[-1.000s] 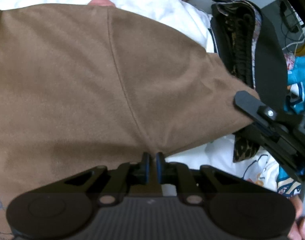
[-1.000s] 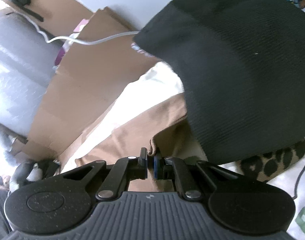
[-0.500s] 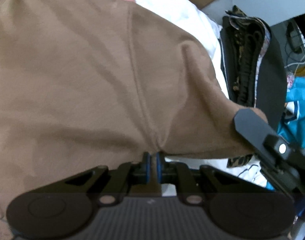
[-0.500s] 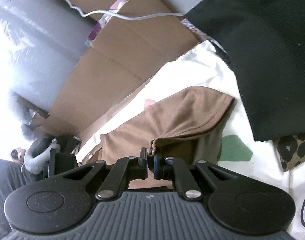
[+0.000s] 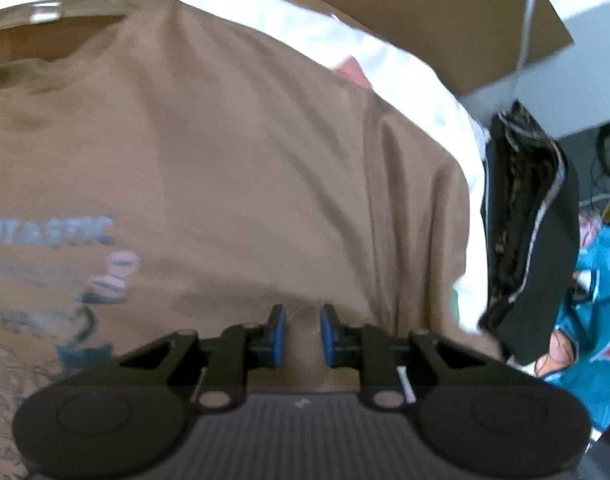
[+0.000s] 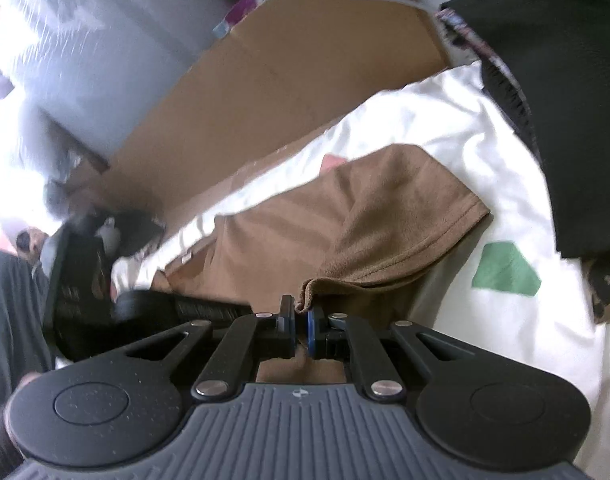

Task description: Fold clothes

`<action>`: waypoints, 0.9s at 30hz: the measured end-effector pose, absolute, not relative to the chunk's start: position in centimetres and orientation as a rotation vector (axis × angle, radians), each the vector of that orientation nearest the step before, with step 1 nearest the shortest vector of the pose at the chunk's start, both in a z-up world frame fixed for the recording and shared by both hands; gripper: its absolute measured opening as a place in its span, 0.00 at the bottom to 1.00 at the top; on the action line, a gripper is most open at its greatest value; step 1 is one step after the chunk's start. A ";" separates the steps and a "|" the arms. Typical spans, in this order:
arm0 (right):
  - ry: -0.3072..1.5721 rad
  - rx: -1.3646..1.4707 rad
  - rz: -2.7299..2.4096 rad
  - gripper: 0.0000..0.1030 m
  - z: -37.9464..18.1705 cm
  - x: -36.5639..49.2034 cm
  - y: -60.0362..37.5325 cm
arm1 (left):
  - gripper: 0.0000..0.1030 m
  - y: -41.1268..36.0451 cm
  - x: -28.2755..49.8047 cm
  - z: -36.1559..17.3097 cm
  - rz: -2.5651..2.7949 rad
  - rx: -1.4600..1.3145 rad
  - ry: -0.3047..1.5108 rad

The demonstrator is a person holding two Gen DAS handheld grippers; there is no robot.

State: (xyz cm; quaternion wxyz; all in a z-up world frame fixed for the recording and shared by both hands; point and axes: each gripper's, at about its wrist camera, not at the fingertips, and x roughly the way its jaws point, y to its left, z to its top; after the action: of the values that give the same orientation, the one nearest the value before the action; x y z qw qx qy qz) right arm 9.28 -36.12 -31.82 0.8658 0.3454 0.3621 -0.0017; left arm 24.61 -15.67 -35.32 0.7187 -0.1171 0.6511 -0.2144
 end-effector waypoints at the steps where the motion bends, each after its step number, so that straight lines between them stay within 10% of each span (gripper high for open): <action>1: 0.770 0.702 0.002 0.03 -32.0 9.3 -35.6 | 0.19 -15.2 24.7 -35.1 -0.467 -0.265 1.437; 9: 0.902 0.512 0.027 0.08 -34.2 9.3 -31.5 | 0.20 -13.1 25.1 -34.8 -0.431 -0.285 1.435; 15: 0.957 0.527 0.045 0.40 -35.2 8.5 -31.0 | 0.22 -12.7 25.0 -34.6 -0.422 -0.285 1.435; 27: 0.831 0.542 -0.121 0.41 -33.5 6.1 -35.6 | 0.25 -12.8 25.6 -33.2 -0.414 -0.286 1.395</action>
State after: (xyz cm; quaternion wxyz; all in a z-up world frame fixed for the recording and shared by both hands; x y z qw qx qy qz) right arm 6.07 -35.64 -33.51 0.8777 0.2601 0.3983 -0.0579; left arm 25.58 -12.80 -33.17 0.7375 -0.1301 0.6353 -0.1884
